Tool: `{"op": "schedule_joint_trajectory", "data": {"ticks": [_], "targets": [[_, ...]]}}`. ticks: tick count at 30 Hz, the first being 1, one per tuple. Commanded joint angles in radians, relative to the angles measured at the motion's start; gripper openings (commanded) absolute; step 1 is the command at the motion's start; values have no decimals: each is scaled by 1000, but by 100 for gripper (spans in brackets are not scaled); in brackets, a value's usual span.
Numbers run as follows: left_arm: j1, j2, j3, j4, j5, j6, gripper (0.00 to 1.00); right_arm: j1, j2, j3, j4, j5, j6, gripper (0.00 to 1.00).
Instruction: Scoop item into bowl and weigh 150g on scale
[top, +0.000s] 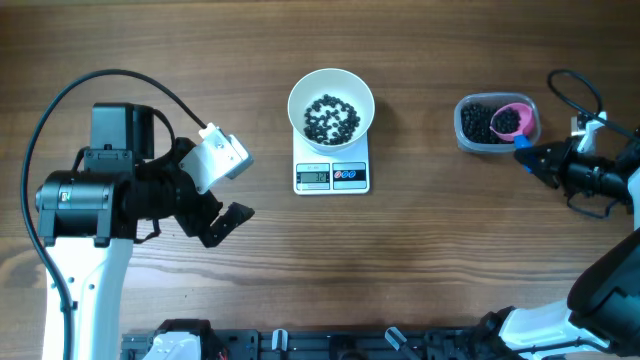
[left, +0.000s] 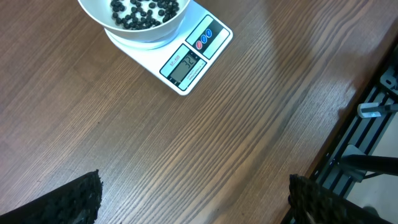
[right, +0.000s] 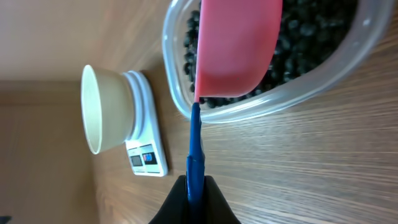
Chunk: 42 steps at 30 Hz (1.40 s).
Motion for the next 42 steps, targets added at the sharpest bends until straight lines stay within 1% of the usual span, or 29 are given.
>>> {"op": "schedule_joint_trajectory", "data": {"ticks": [1,6,11,14,17,20,24,25,26,32,39,42], "targets": [[8,-10,18,2,9,23,100,-3,13,3,-5,-142,-40,4],[8,-10,18,2,9,23,100,-3,13,3,-5,-283,-40,4],[8,-10,18,2,9,23,100,13,13,4,-4,-373,-36,4],[8,-10,18,2,9,23,100,72,13,4,2,-380,-10,4],[8,-10,18,2,9,23,100,161,12,5,54,-385,64,5],[8,-10,18,2,9,23,100,242,11,6,122,-416,127,4],[8,-10,18,2,9,23,100,384,11,6,303,-429,299,4],[8,-10,18,2,9,23,100,462,11,6,435,-428,391,5],[8,-10,18,2,9,23,100,514,11,6,510,-428,422,5],[8,-10,18,2,9,23,100,639,11,6,681,-369,431,5],[8,-10,18,2,9,23,100,721,11,6,698,-157,401,5],[8,-10,18,2,9,23,100,741,11,6,689,-49,332,5]]}}
